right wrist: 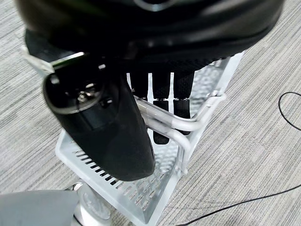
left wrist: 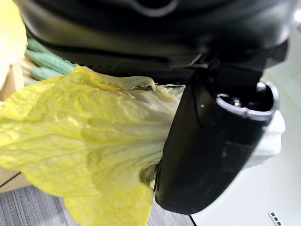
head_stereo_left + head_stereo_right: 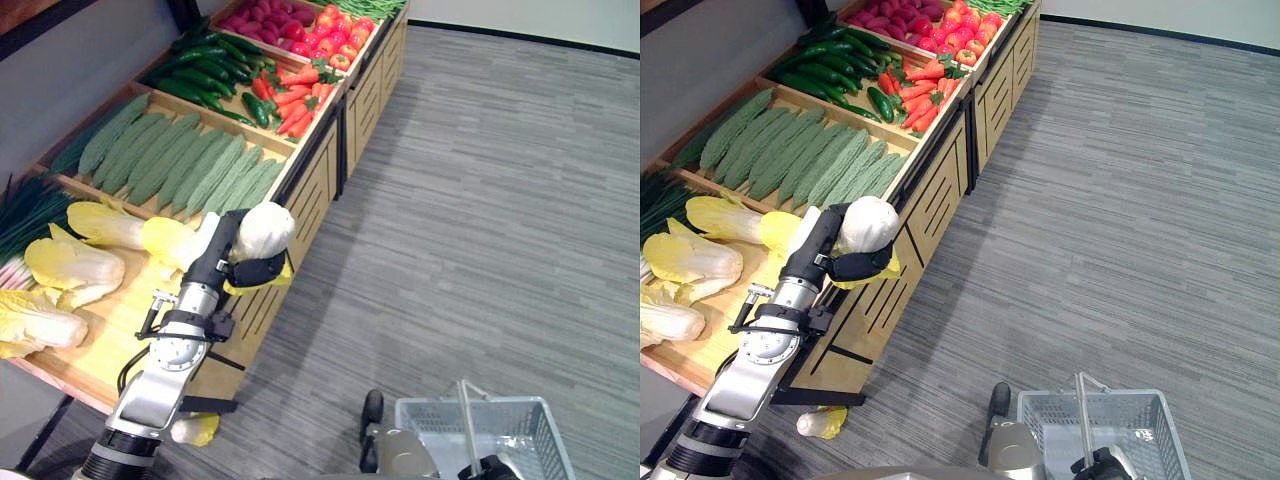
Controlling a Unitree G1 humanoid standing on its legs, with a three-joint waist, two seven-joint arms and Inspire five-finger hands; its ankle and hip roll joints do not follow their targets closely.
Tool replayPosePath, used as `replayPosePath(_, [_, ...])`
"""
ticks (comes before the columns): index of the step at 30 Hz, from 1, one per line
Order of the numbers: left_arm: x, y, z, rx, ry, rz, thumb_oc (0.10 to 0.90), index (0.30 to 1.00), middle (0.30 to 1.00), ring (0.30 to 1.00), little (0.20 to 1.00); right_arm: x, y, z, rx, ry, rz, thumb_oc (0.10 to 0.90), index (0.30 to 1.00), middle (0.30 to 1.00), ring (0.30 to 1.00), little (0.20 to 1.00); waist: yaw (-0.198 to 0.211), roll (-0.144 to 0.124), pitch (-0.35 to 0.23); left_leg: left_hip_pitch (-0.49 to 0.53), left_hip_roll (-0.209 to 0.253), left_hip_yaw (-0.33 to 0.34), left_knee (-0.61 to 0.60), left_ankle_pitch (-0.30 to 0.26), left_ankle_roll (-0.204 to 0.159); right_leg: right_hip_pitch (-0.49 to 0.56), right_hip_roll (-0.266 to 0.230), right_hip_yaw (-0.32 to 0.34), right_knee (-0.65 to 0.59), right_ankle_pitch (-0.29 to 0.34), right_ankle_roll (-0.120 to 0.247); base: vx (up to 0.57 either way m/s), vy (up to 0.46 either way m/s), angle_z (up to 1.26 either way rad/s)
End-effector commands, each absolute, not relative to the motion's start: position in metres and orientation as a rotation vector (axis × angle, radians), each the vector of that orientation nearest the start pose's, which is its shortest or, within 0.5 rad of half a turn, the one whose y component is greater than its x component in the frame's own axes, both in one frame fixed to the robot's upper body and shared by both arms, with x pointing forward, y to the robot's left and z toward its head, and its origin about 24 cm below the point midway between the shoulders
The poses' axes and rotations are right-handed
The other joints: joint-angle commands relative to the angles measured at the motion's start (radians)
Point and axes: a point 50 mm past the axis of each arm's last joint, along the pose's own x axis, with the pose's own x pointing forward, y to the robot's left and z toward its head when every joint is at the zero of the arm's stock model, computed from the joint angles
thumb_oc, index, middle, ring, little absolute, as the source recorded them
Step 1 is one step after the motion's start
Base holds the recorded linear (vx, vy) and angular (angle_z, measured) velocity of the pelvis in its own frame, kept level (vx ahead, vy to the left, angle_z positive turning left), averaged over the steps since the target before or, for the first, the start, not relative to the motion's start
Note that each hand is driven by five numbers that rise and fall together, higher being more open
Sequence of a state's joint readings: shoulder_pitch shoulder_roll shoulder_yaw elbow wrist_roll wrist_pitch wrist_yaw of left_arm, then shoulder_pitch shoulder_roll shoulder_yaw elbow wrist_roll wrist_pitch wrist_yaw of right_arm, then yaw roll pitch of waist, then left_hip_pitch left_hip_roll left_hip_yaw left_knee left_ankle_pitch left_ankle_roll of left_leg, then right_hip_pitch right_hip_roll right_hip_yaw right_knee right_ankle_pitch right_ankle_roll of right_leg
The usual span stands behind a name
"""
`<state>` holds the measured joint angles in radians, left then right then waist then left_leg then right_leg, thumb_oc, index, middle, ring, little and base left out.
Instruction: Get the vegetables into the basket
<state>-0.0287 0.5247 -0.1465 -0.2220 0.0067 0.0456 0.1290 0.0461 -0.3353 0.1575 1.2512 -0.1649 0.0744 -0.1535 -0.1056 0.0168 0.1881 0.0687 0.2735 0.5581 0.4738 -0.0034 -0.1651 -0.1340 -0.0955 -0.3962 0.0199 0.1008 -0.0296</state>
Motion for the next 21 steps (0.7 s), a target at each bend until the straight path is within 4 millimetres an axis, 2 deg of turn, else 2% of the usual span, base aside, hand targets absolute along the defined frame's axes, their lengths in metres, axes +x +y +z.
replayPosePath(1, [0.258,0.185,0.160,0.492,-0.492,-0.037,0.400,0.300,0.300,0.300,0.300,0.072,-0.297,-0.144,-0.661,1.289,-0.167,0.400,0.300,0.300,0.300,0.300,0.014,-0.046,0.034,-0.156,-0.047,-0.182,-0.054,0.129,-0.032,0.130,-0.035,0.026,-0.015,-0.098,0.096,0.06,0.067,-0.81])
replayPosePath(2, [0.259,0.185,0.159,0.499,-0.487,-0.031,0.400,0.300,0.300,0.300,0.300,0.074,-0.296,-0.144,-0.665,1.285,-0.162,0.400,0.300,0.300,0.300,0.300,0.022,-0.054,0.037,-0.193,-0.077,-0.235,-0.096,0.093,-0.007,0.135,-0.039,0.053,-0.021,-0.096,0.108,0.16,0.131,-0.92])
replayPosePath(3, [0.259,0.185,0.158,0.501,-0.485,-0.033,0.400,0.300,0.300,0.300,0.300,0.071,-0.297,-0.145,-0.658,1.297,-0.166,0.400,0.300,0.300,0.300,0.300,0.024,-0.051,0.034,-0.210,-0.064,-0.261,-0.197,0.064,0.009,0.146,-0.041,0.081,-0.031,-0.099,0.131,0.16,0.125,-0.53])
replayPosePath(4, [0.259,0.185,0.158,0.501,-0.486,-0.032,0.400,0.300,0.300,0.300,0.300,0.071,-0.297,-0.145,-0.658,1.296,-0.166,0.400,0.300,0.300,0.300,0.300,0.025,-0.053,0.032,-0.209,-0.067,-0.257,-0.206,0.073,0.012,0.141,-0.043,0.082,-0.032,-0.093,0.131,0.18,0.177,-0.49])
replayPosePath(5, [0.258,0.185,0.158,0.505,-0.485,-0.037,0.400,0.300,0.300,0.300,0.300,0.071,-0.299,-0.144,-0.661,1.298,-0.172,0.400,0.300,0.300,0.300,0.300,0.029,-0.049,0.028,-0.214,-0.059,-0.270,-0.286,0.075,0.013,0.141,-0.050,0.097,-0.035,-0.093,0.143,0.25,0.306,-0.59])
replayPosePath(6, [0.258,0.185,0.159,0.500,-0.494,-0.035,0.400,0.300,0.300,0.300,0.300,0.075,-0.302,-0.142,-0.677,1.286,-0.172,0.400,0.300,0.300,0.300,0.300,0.052,-0.034,0.025,-0.229,-0.066,-0.384,-0.425,0.121,0.002,0.142,-0.059,0.142,-0.043,-0.098,0.163,0.25,0.304,-0.93])
replayPosePath(7, [0.258,0.185,0.159,0.499,-0.495,-0.035,0.400,0.300,0.300,0.300,0.300,0.075,-0.302,-0.142,-0.677,1.285,-0.172,0.400,0.300,0.300,0.300,0.300,0.052,-0.033,0.024,-0.231,-0.067,-0.384,-0.432,0.131,0.003,0.138,-0.059,0.141,-0.043,-0.094,0.162,0.39,0.381,-0.97])
replayPosePath(8, [0.258,0.187,0.157,0.512,-0.489,-0.019,0.400,0.300,0.300,0.300,0.300,0.081,-0.303,-0.141,-0.701,1.274,-0.158,0.400,0.300,0.300,0.300,0.300,0.066,-0.025,0.024,-0.222,-0.085,-0.527,-0.492,0.137,-0.012,0.145,-0.066,0.209,-0.043,-0.107,0.170,0.17,0.167,-0.85])
replayPosePath(9, [0.258,0.187,0.157,0.513,-0.490,-0.019,0.400,0.300,0.300,0.300,0.300,0.081,-0.302,-0.141,-0.701,1.273,-0.158,0.400,0.300,0.300,0.300,0.300,0.067,-0.024,0.024,-0.225,-0.085,-0.527,-0.494,0.143,-0.011,0.141,-0.066,0.210,-0.043,-0.102,0.170,0.26,0.200,-1.09])
replayPosePath(10, [0.257,0.189,0.157,0.512,-0.490,-0.013,0.400,0.300,0.300,0.300,0.300,0.089,-0.300,-0.140,-0.697,1.252,-0.153,0.400,0.300,0.300,0.300,0.300,0.061,-0.020,0.020,-0.214,-0.088,-0.545,-0.483,0.121,-0.002,0.139,-0.067,0.248,-0.036,-0.107,0.175,0.09,0.103,-1.39])
replayPosePath(12, [0.255,0.191,0.159,0.535,-0.496,-0.019,0.400,0.300,0.300,0.300,0.300,0.097,-0.297,-0.139,-0.676,1.225,-0.163,0.400,0.300,0.300,0.300,0.300,0.045,-0.019,0.022,-0.207,-0.104,-0.500,-0.466,0.099,0.008,0.137,-0.080,0.300,-0.035,-0.103,0.185,0.14,0.227,-1.56])
replayPosePath(14, [0.253,0.193,0.159,0.555,-0.494,-0.017,0.400,0.300,0.300,0.300,0.300,0.103,-0.294,-0.139,-0.652,1.209,-0.179,0.400,0.300,0.300,0.300,0.300,0.053,-0.029,0.015,-0.190,-0.123,-0.457,-0.465,0.082,0.026,0.124,-0.093,0.345,-0.031,-0.097,0.191,0.10,0.201,-0.63])
replayPosePath(16, [0.253,0.196,0.161,0.577,-0.495,-0.014,0.400,0.300,0.300,0.300,0.300,0.106,-0.293,-0.138,-0.623,1.196,-0.201,0.400,0.300,0.300,0.300,0.300,0.048,-0.032,0.012,-0.183,-0.135,-0.432,-0.468,0.074,0.036,0.118,-0.100,0.361,-0.028,-0.092,0.197,0.11,0.193,-0.52])
replayPosePath(19, [0.255,0.198,0.163,0.635,-0.494,-0.027,0.400,0.300,0.300,0.300,0.300,0.124,-0.285,-0.136,-0.601,1.139,-0.200,0.400,0.300,0.300,0.300,0.300,0.058,-0.052,0.000,-0.140,-0.165,-0.350,-0.520,0.073,0.062,0.064,-0.119,0.421,-0.002,-0.070,0.225,0.08,0.210,-0.79])
replayPosePath(21, [0.258,0.198,0.155,0.688,-0.447,-0.047,0.400,0.300,0.300,0.300,0.300,0.137,-0.279,-0.132,-0.587,1.083,-0.197,0.400,0.300,0.300,0.300,0.300,0.049,-0.055,-0.017,-0.105,-0.176,-0.321,-0.546,0.066,0.069,0.055,-0.127,0.439,-0.008,-0.055,0.237,0.09,0.140,-0.69])
